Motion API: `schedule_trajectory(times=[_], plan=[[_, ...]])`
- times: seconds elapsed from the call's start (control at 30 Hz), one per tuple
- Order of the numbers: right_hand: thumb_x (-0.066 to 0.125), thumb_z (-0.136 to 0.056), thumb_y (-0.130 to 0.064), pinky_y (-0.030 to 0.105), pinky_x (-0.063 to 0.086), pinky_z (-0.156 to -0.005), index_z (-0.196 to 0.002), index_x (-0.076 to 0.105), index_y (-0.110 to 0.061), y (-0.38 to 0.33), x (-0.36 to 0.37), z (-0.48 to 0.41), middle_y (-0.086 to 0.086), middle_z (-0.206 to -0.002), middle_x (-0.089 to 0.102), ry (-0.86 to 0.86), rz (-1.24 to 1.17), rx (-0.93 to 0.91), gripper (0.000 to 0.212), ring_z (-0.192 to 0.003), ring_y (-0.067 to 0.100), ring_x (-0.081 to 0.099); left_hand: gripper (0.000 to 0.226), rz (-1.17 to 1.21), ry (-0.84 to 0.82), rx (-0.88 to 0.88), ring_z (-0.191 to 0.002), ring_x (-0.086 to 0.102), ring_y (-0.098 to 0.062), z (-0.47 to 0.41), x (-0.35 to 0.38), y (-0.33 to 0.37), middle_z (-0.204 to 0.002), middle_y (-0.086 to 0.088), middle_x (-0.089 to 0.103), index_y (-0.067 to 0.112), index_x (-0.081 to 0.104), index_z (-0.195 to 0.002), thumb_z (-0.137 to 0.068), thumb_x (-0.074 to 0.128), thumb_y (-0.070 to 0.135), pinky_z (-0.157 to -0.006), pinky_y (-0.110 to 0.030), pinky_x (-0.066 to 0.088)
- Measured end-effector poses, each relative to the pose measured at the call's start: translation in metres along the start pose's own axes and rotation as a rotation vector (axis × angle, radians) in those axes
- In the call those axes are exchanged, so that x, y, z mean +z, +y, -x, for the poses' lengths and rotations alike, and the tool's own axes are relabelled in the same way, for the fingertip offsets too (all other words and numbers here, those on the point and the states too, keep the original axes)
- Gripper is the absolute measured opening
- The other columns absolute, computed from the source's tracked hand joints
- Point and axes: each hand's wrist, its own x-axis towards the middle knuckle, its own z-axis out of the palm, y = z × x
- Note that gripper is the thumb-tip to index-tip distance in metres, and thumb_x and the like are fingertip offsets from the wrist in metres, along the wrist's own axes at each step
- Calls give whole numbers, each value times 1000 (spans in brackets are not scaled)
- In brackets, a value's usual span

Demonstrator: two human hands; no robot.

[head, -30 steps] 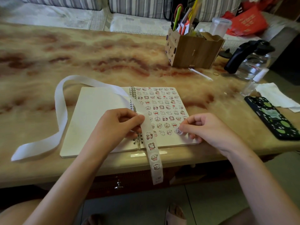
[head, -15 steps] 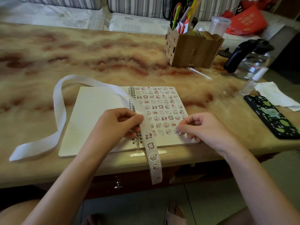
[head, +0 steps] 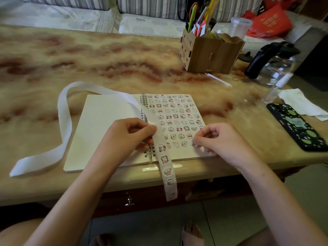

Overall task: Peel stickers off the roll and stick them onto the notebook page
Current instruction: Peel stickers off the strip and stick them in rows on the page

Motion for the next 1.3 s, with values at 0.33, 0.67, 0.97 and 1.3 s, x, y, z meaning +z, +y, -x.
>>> schedule_trajectory(times=[0.33,0.67,0.97,1.3], plan=[[79,-73,-20,21,38,-55,-71,69,-17,6,3,1,-3,-63,58,68,118,-44,11,-54,4,45,11,-16,4,3,-55,64,-8,0,0,0,-59,-3,69,9,69,-75,-84,67,14,-55,-17,55],[72,-79,-8,35,42,-65,-85,56,-20,14,-3,-9,-2,-65,56,42,66,-5,22,-59,13,50,9,-18,6,1,-52,63,-6,1,0,1,-58,-1,68,6,69,-77,-84,67,12,-55,-17,55],[80,-74,-21,27,38,-59,-88,57,-15,11,1,-9,-2,-63,53,64,49,-22,28,-53,9,46,9,-18,7,-4,-53,63,-7,0,0,0,-58,-2,69,7,69,-78,-84,67,13,-54,-16,54],[82,-72,-21,23,38,-51,-89,58,-15,9,-3,-8,-4,-62,53,31,30,4,30,-45,6,46,10,-38,8,2,-58,64,-12,0,0,0,-64,-6,71,8,70,-78,-84,67,14,-56,-18,55]])
